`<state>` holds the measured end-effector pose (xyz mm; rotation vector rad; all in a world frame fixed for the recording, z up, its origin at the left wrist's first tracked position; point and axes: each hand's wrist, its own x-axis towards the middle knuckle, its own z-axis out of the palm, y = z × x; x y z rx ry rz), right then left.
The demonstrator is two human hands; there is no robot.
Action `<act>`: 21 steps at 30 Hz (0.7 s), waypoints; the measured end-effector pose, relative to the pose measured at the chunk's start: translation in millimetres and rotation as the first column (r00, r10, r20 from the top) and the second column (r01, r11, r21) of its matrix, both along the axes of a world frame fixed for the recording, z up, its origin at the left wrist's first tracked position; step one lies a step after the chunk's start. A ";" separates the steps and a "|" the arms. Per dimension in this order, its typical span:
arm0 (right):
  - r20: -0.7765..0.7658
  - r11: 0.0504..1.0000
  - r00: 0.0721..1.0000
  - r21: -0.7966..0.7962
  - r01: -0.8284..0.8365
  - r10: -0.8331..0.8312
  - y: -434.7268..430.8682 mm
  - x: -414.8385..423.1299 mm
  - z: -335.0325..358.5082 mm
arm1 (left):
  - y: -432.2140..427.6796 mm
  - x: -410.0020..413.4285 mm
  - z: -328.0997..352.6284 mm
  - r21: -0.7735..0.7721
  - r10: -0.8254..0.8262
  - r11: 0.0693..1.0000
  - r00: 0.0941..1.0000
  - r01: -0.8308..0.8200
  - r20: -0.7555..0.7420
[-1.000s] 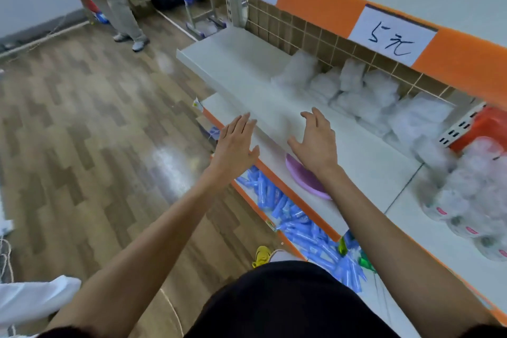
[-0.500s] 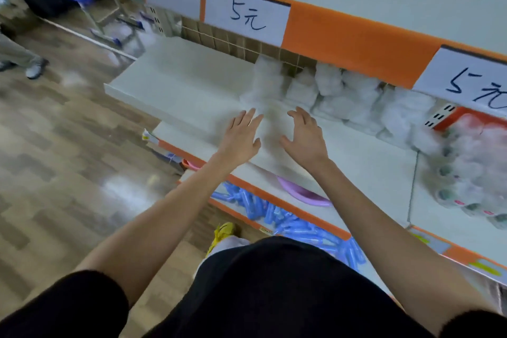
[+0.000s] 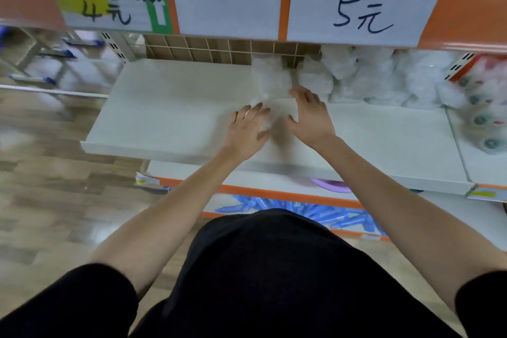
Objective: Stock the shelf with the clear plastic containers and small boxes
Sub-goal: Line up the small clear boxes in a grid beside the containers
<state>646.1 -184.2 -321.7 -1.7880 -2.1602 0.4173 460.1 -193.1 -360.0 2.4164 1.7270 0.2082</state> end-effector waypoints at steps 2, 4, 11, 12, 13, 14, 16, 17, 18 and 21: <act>0.042 0.999 0.999 0.030 0.015 -0.016 10.2 -13.3 -1.1 | -1.6 -19.2 -2.8 0.058 -0.021 0.998 1.000 0.020 0.021; 0.097 0.998 0.994 0.045 0.042 -0.046 21.8 -27.3 -2.1 | -4.2 -39.3 -6.0 0.079 -0.017 0.997 1.000 0.016 0.021; 0.332 0.997 0.943 -0.060 0.039 -0.017 48.0 -52.4 -12.8 | -7.0 -77.7 -1.5 0.170 0.004 0.985 0.999 0.004 -0.050; 0.338 0.999 0.941 -0.044 0.032 -0.016 47.1 -52.4 -14.5 | -5.5 -78.3 0.2 0.170 0.011 0.985 0.999 -0.002 -0.052; 0.333 1.000 0.943 -0.010 0.029 -0.024 46.0 -51.8 -15.5 | -4.0 -78.2 2.0 0.159 0.016 0.987 0.999 -0.009 -0.045; 0.323 0.999 0.946 0.029 0.028 -0.036 45.0 -50.6 -15.4 | -2.4 -77.4 3.7 0.138 0.015 0.990 0.999 -0.010 -0.037; 0.296 0.995 0.954 0.097 0.017 -0.045 43.2 -46.4 -13.5 | 0.0 -76.1 5.6 0.115 0.001 0.993 1.000 0.001 -0.016; 0.280 0.992 0.959 0.123 0.005 -0.039 41.8 -43.4 -12.4 | 0.9 -76.3 5.5 0.110 -0.001 0.994 1.000 0.000 0.006; 0.268 0.990 0.963 0.140 -0.009 -0.030 40.3 -39.7 -11.8 | 1.9 -76.9 5.1 0.104 0.002 0.995 0.999 -0.005 0.033; 0.245 0.988 0.970 0.145 -0.048 0.011 30.7 -30.0 -10.9 | 8.6 -81.8 2.5 0.087 -0.012 0.996 0.996 0.005 0.090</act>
